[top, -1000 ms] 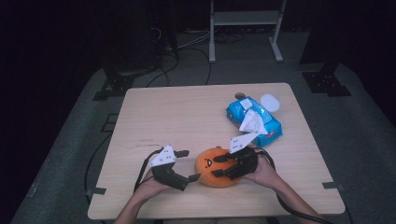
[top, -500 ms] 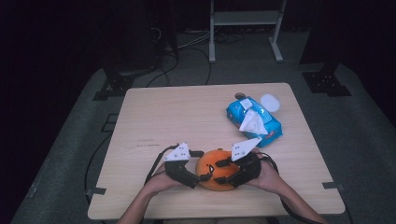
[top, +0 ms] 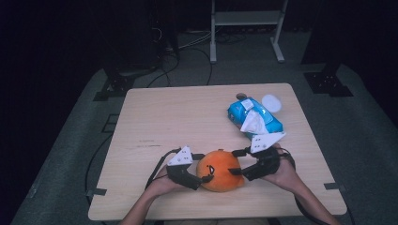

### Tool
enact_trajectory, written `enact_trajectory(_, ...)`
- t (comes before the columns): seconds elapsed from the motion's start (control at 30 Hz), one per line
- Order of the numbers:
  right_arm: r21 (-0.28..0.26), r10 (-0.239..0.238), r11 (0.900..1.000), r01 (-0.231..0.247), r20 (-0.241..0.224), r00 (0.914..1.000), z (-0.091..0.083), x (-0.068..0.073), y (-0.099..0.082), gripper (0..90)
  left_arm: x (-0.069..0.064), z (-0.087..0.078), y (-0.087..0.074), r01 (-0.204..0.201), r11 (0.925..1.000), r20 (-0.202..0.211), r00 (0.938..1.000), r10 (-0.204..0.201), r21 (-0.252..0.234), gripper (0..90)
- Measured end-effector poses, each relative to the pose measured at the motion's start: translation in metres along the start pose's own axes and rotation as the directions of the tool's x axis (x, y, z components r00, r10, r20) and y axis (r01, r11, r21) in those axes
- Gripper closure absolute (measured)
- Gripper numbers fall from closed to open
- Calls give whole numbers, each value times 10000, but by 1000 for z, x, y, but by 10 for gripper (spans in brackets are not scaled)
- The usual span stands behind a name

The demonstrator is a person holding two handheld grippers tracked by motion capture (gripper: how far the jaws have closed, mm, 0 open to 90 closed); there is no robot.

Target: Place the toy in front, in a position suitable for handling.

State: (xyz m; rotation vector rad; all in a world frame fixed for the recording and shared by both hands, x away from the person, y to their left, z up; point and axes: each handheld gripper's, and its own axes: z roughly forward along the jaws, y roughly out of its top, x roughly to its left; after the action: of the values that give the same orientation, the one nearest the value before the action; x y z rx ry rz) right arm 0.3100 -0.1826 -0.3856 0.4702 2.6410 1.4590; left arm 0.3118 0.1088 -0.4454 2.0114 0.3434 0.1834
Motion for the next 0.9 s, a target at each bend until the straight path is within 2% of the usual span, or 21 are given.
enact_trajectory(0.13,-285,287,9992,-262,897,9956,-18,-17,-1,332,-3,1,1,-246,9996,-119,9996,247,98,170)
enact_trajectory(0.23,-478,627,9973,-554,1672,9839,-29,-35,-2,323,-3,1,1,-295,9995,-162,9994,297,111,171)
enact_trajectory(0.3,-579,887,9952,-784,2026,9752,-32,-48,-3,323,-4,1,0,-295,9995,-157,9994,297,118,171)
enact_trajectory(0.33,-579,887,9952,-784,2026,9752,-32,-48,-3,323,-4,1,0,-295,9995,-157,9994,297,118,170)
enact_trajectory(0.37,-613,1100,9933,-979,2436,9636,-33,-60,-5,323,-4,1,0,-289,9995,-151,9995,291,110,170)
enact_trajectory(0.4,-613,1100,9933,-979,2436,9636,-33,-60,-5,323,-4,1,0,-289,9995,-151,9995,291,110,170)
enact_trajectory(0.43,-658,1215,9919,-1082,2543,9595,-33,-64,-5,323,-4,2,0,-294,9995,-150,9995,296,105,170)
enact_trajectory(0.47,-633,1362,9904,-1227,2993,9444,-32,-77,-7,323,-4,2,0,-307,9995,-152,9994,309,112,170)
enact_trajectory(0.5,-633,1362,9904,-1227,2993,9444,-32,-77,-7,323,-4,2,0,-315,9994,-151,9994,317,109,170)
enact_trajectory(0.53,-725,1695,9854,-1542,3245,9306,-30,-89,-11,323,-4,1,0,-310,9995,-141,9994,312,113,170)
enact_trajectory(0.57,-725,1722,9850,-1568,3363,9259,-29,-92,-12,323,-4,1,-1,-317,9994,-143,9994,318,102,170)
enact_trajectory(0.6,-725,1722,9850,-1568,3363,9259,-29,-92,-12,323,-4,1,-1,-317,9994,-143,9994,318,102,170)
enact_trajectory(0.63,-737,1769,9841,-1613,3448,9218,-28,-95,-13,323,-4,1,-1,-286,9995,-131,9995,287,93,170)
enact_trajectory(0.67,-565,1819,9832,-1735,3786,9075,-24,-105,-17,323,-4,1,-1,-266,9996,-122,9996,268,87,170)
enact_trajectory(0.73,-609,2031,9789,-1948,3861,8998,-22,-111,-21,321,-4,1,-1,-235,9997,-118,9997,236,91,170)
enact_trajectory(0.77,-609,2031,9789,-1948,3861,8998,-22,-111,-21,321,-4,1,-1,-235,9997,-118,9997,236,91,169)
enact_trajectory(0.8,-575,2160,9757,-2113,4110,8856,-19,-118,-25,322,-4,1,-1,-225,9997,-126,9997,226,91,169)
enact_trajectory(0.87,-630,2359,9709,-2311,4173,8776,-19,-123,-28,322,-4,1,-2,-192,9998,-124,9997,192,62,169)
enact_trajectory(0.9,-647,2439,9687,-2396,4269,8708,-18,-125,-30,322,-4,1,-2,-174,9998,-115,9998,175,56,169)
